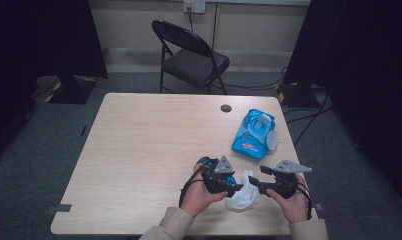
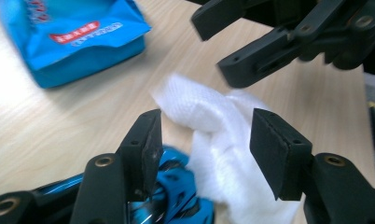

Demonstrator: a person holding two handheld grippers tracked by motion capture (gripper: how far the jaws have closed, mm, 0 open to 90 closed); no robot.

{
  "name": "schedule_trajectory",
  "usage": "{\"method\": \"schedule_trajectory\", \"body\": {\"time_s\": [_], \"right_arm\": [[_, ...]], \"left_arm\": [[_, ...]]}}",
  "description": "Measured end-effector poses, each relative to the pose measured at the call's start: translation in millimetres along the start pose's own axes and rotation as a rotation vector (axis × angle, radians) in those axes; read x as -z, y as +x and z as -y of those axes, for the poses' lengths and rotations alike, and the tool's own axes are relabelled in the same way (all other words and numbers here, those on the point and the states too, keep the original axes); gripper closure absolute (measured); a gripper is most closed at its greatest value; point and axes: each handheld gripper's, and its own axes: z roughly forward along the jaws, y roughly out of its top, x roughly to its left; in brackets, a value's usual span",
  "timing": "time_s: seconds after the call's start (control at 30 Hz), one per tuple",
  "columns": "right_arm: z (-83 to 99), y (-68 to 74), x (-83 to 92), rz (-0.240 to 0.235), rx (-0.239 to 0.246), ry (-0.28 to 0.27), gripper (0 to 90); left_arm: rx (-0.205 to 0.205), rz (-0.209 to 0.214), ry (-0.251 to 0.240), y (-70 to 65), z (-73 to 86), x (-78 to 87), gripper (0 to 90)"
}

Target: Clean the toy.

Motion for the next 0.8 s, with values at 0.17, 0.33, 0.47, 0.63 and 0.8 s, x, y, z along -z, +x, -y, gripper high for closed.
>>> {"method": "schedule_trajectory", "body": {"time_s": [0.17,0.33,0.47,0.63,0.8], "right_arm": [[3.1,3.6,0.7,-0.030,0.005,0.009,36.4],[12.4,13.3,-9.0,-0.078,0.023,0.057,33.5],[20.3,23.1,-18.4,-0.099,0.063,0.099,30.8],[29.7,34.9,-29.6,-0.115,0.134,0.158,30.6],[34.2,38.6,-31.7,-0.079,0.164,0.160,36.2]], "left_arm": [[0.021,-0.064,-0.009,14.7,5.2,13.8,36.6],[0.038,-0.119,0.011,31.0,16.2,22.1,29.3],[0.064,-0.168,0.024,44.4,26.5,24.4,22.5],[0.086,-0.193,0.042,53.3,31.8,22.3,17.0],[0.064,-0.189,0.027,53.6,30.4,18.1,16.1]]}}
